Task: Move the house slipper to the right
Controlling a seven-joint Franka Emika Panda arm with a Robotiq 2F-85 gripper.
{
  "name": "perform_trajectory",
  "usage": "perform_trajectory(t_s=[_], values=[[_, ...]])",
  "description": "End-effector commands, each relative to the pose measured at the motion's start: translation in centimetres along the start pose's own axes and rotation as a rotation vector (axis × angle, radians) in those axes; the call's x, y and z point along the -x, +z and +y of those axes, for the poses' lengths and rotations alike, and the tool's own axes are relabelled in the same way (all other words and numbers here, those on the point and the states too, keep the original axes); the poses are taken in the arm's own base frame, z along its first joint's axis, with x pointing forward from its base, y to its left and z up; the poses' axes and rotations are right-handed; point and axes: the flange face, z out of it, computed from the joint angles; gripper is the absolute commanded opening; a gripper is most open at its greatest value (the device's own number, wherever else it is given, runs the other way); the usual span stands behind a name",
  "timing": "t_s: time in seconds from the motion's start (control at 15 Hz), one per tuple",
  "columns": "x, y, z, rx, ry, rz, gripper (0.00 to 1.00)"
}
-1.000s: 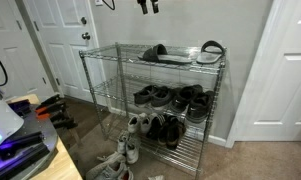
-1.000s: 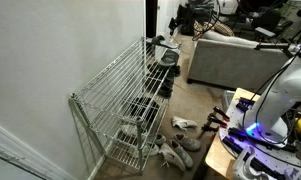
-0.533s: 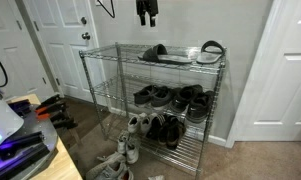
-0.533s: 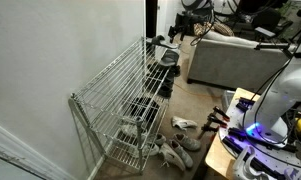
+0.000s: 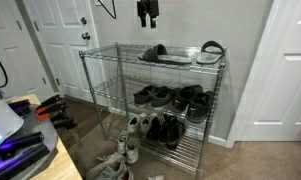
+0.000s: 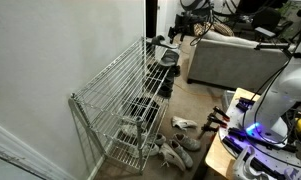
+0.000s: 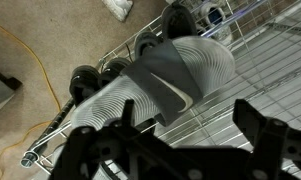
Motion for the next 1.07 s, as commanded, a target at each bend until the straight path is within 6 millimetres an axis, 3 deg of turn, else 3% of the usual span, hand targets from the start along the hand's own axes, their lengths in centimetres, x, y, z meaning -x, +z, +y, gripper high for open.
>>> perform_trajectory(t_s=[0.0, 0.4, 1.0], values=[[-0.1, 0.8, 0.1, -0.006, -0.079, -0.022, 1.00], [-1.8, 4.4, 1.4, 0.000, -0.209, -0.058, 1.00], [-5.4, 7.6, -3.0, -0.014, -0.301, -0.091, 1.00]])
